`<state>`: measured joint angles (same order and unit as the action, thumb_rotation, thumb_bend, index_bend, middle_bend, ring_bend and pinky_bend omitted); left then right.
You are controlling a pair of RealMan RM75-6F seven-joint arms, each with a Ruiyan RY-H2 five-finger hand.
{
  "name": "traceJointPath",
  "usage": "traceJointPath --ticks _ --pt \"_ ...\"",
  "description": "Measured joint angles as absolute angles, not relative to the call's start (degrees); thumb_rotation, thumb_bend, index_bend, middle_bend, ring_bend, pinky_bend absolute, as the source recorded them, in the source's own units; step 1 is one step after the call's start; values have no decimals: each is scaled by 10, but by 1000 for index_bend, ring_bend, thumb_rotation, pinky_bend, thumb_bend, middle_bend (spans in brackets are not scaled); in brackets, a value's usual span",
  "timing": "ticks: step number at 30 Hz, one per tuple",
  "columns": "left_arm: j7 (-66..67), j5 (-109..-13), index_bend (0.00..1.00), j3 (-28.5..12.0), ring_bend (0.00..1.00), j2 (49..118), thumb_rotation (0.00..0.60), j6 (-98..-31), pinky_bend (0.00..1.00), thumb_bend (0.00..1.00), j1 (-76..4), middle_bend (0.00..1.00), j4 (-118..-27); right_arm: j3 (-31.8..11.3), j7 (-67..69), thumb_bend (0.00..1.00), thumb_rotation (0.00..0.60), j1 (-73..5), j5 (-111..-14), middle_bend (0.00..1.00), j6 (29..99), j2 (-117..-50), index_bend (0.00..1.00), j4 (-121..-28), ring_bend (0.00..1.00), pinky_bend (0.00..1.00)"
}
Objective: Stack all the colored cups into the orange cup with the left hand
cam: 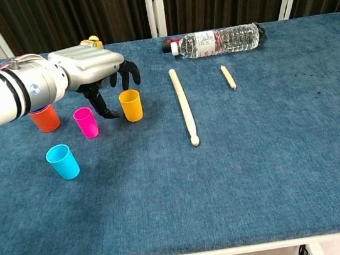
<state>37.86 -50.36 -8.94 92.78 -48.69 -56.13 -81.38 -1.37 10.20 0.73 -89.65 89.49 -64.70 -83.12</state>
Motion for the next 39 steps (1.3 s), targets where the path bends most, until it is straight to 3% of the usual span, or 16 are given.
traceJointPath --ticks 25,39 --pt "345 -513 486 -88 509 965 600 -482 267 257 -577 508 -758 -14 116 100 600 3 -889 0 883 -652 0 -815 0 0" --pt "323 -474 493 -120 516 907 600 -493 274 257 -573 516 -832 -15 108 100 600 2 -891 0 885 -648 0 -824 0 0"
